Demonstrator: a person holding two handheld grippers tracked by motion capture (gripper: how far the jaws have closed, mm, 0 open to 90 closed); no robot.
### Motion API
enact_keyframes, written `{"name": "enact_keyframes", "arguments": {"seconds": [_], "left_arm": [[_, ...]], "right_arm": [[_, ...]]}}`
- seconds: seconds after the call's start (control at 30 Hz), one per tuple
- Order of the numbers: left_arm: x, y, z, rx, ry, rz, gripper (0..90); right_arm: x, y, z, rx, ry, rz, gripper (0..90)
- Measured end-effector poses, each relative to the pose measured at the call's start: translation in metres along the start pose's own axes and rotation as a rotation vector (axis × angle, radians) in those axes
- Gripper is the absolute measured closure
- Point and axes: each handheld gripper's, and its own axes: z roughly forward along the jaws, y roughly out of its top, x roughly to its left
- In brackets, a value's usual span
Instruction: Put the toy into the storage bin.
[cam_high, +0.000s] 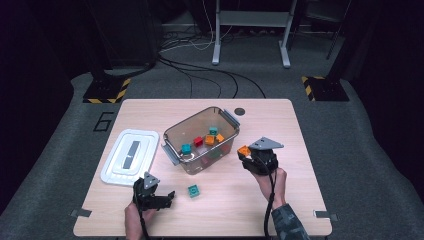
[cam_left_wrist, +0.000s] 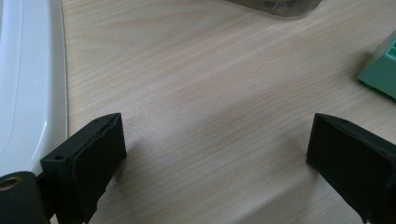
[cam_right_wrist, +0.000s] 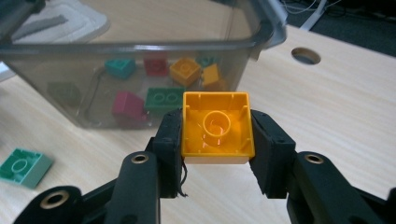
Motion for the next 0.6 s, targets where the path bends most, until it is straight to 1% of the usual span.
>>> {"name": "enact_keyframes", "arguments": {"seconds": [0.07,0.2,0.6], "left_arm": [[0.0,0.0,0.0,0.0,-0.001,0.001,4.2],[0.0,0.0,0.0,-0.004,0.0,-0.003,4.2],[0.0,0.0,0.001,-0.005,0.002,-0.006,4.2]], "right_arm": [[-0.001,0.002,-0.001,-0.003,-0.001,-0.002,58.3],[-0.005,0.017,-0.005,-0.031,-0.007,-0.008,58.3],[-0.012,0.043,-0.009,-0.073,-0.016,-0.019,58.3]]}}
